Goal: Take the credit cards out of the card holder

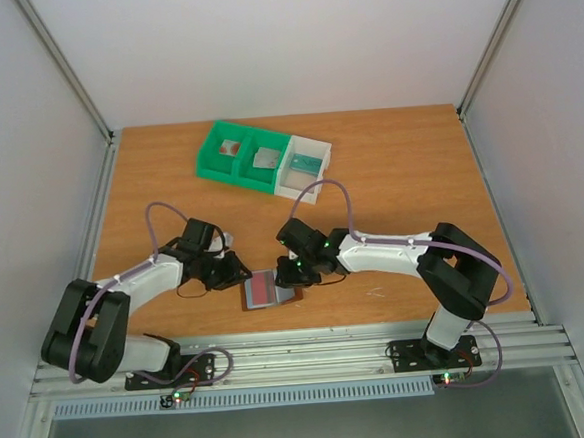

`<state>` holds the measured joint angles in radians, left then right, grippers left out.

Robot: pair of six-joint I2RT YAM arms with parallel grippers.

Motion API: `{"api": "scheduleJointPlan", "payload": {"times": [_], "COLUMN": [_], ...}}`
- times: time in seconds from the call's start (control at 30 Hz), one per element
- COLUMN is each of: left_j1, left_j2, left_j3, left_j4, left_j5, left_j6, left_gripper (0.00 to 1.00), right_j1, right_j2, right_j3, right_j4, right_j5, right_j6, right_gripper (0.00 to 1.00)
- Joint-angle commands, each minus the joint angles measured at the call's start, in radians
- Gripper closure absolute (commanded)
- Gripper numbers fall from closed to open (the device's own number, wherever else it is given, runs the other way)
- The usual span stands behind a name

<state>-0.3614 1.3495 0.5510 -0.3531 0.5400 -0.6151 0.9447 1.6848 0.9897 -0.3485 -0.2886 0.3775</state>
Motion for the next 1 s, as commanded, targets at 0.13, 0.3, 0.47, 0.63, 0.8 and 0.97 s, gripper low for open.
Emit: {"api": "scheduleJointPlan", "payload": {"times": [0.13, 0.3, 0.47, 0.63, 0.8, 0.97], "left_j1": [-0.008, -0.008, -0.008, -0.008, -0.009, -0.008], "left_j2": [0.047, 0.071, 0.053, 0.020, -0.011, -0.005], "left_j3": [-0.031, -0.050, -0.050, -0.049, -0.058, -0.063], "left_j4": [0.173, 0.234, 0.205, 0.135, 0.122, 0.121], "left_j5": [0.078, 0.132, 0.114, 0.050, 0.066, 0.068], "left_j6": [-0.044, -0.080, -0.084, -0.049, -0.037, -0.026], "left_gripper": [0.82, 0.82, 0.81, 0.79, 0.78, 0.78], "right_j1": [0.006, 0.006, 0.006, 0.006, 0.006, 0.007], "right_j2": [-0.002, -0.009, -0.010, 0.033, 0.066, 0.097], "right_j3": [-0.087, -0.089, -0.074, -0.053, -0.047, -0.025], "right_j4": [-0.030, 0.022, 0.063, 0.091, 0.138, 0.133], "right_j5": [0.127, 0.083, 0.059, 0.035, 0.001, -0.001], "right_j6": [0.001, 0.017, 0.047, 0.066, 0.085, 0.087], "right_gripper": [0.77, 0.77, 0.76, 0.76, 0.77, 0.78]}}
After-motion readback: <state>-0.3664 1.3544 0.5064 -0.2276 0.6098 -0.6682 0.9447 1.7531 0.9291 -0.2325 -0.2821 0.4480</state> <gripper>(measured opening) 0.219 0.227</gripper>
